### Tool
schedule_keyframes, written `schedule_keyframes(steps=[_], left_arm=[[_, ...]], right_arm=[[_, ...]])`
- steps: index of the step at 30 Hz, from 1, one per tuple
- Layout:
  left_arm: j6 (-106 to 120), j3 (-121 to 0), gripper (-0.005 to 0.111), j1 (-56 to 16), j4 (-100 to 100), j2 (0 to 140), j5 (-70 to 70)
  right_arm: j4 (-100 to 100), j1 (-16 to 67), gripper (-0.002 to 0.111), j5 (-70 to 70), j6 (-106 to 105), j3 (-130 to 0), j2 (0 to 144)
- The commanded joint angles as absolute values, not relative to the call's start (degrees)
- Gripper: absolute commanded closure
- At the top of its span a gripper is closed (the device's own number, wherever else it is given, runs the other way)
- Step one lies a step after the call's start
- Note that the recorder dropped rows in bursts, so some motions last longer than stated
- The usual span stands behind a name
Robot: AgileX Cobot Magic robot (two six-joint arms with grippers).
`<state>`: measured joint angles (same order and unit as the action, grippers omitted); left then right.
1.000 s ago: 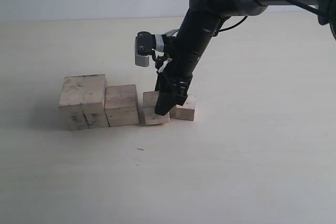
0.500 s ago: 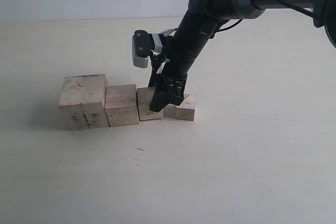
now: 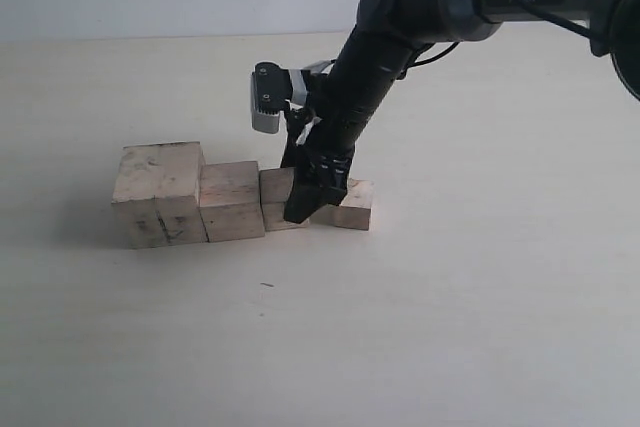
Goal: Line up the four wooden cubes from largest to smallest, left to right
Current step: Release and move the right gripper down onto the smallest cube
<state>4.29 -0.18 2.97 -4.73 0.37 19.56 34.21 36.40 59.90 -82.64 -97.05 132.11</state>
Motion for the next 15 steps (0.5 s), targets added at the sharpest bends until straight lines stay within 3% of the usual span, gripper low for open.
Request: schedule_keyframes(steps=[1,15], left_arm=[[4.26,0.00,0.107,2.73,-5.03,0.00,18.82],[4.26,0.00,0.107,2.73,-5.03,0.00,18.82]], right_arm=[[34.49,36.31,0.031,59.94,-80.42,-96.88,132.30],[24.26,36.31,0.031,65.04,-65.29,-96.88,124.63]])
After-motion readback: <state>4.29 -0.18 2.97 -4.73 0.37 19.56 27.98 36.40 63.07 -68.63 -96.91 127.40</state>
